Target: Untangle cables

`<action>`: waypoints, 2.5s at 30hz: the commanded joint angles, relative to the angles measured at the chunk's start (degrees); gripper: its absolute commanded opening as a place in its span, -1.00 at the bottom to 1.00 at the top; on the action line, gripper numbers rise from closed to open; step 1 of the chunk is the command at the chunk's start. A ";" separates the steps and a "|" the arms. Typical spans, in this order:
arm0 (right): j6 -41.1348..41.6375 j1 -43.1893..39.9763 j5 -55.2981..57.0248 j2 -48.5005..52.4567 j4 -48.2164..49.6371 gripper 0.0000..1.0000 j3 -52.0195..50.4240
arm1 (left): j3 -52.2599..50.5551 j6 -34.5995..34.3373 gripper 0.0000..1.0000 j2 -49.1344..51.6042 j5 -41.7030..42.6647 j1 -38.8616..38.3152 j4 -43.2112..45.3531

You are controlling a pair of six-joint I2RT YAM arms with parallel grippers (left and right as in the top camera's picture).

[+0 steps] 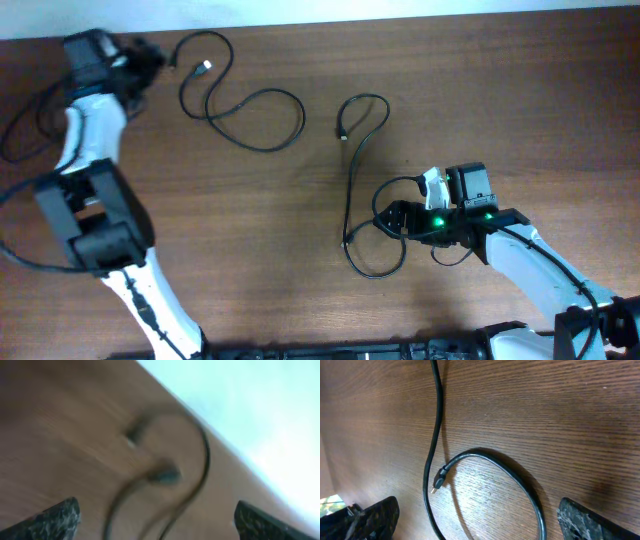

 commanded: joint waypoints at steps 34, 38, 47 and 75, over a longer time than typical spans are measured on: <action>0.26 0.33 5.42 -0.11 -0.20 0.97 0.02 | -0.76 49.51 -1.00 8.37 -5.38 3.28 -19.17; 0.26 0.33 4.96 -0.11 -0.24 0.97 0.02 | -0.76 46.47 -1.00 8.37 -1.57 -1.62 -18.14; 0.24 0.31 4.15 -0.11 -0.46 0.97 0.02 | -0.74 37.88 -1.00 7.43 -15.52 -5.53 -18.84; -27.04 -20.35 15.76 -28.61 -57.53 0.97 47.10 | -0.72 10.29 0.98 -16.17 -23.08 -51.06 -39.50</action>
